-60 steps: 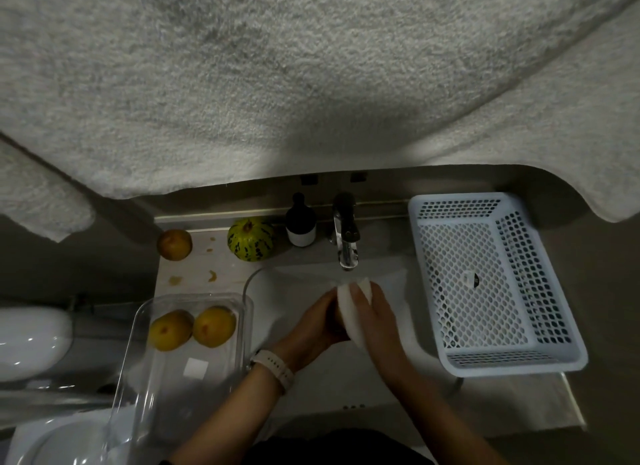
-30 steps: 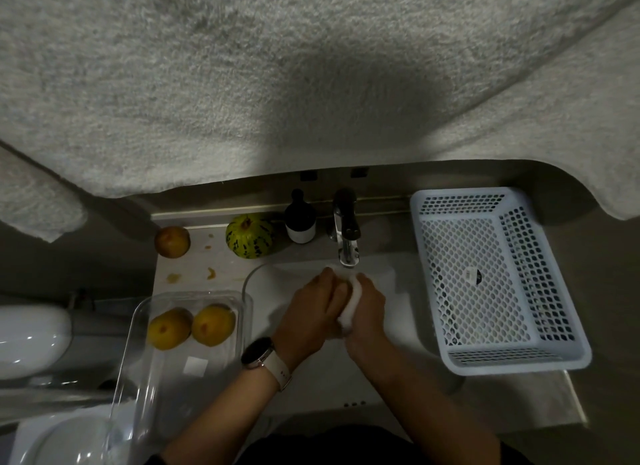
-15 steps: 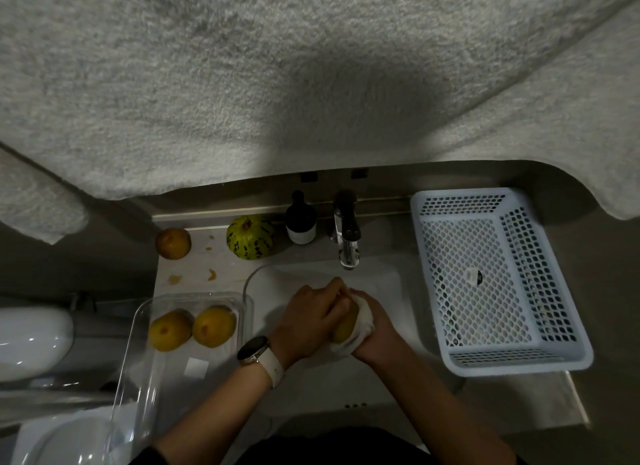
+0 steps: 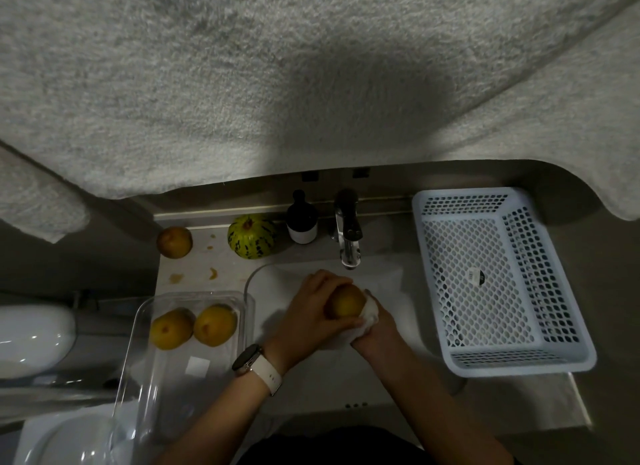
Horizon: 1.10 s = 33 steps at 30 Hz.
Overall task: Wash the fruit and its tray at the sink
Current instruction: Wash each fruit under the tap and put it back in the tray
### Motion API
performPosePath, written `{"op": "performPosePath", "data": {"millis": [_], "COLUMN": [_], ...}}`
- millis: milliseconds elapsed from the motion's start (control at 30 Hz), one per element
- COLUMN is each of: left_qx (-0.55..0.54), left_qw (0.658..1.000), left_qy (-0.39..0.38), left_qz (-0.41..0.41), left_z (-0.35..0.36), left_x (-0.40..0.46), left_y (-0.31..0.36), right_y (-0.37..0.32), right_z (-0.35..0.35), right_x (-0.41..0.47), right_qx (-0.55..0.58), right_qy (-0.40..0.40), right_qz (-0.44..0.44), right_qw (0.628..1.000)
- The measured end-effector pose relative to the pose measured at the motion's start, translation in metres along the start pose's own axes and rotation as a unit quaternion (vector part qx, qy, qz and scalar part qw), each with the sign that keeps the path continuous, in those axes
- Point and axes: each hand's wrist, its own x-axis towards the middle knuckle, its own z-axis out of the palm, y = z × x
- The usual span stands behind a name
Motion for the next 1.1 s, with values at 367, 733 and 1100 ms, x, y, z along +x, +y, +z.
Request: {"op": "performPosePath", "data": {"millis": [367, 733, 1100], "left_qx": [-0.07, 0.058, -0.209], "left_qw": [0.996, 0.998, 0.969], "left_qy": [0.017, 0.015, 0.072], "left_qz": [-0.045, -0.001, -0.106], "left_z": [-0.002, -0.009, -0.01], "left_x": [-0.004, -0.005, -0.004], "left_y": [-0.007, -0.01, -0.015], "right_y": [-0.013, -0.005, -0.021], "right_z": [0.012, 0.014, 0.004], "right_x": [-0.008, 0.004, -0.004], "right_qx": [-0.007, -0.022, -0.022], "right_qy": [-0.08, 0.022, -0.01], "right_qz": [0.065, 0.017, 0.088], "right_qw": [0.995, 0.999, 0.996]}}
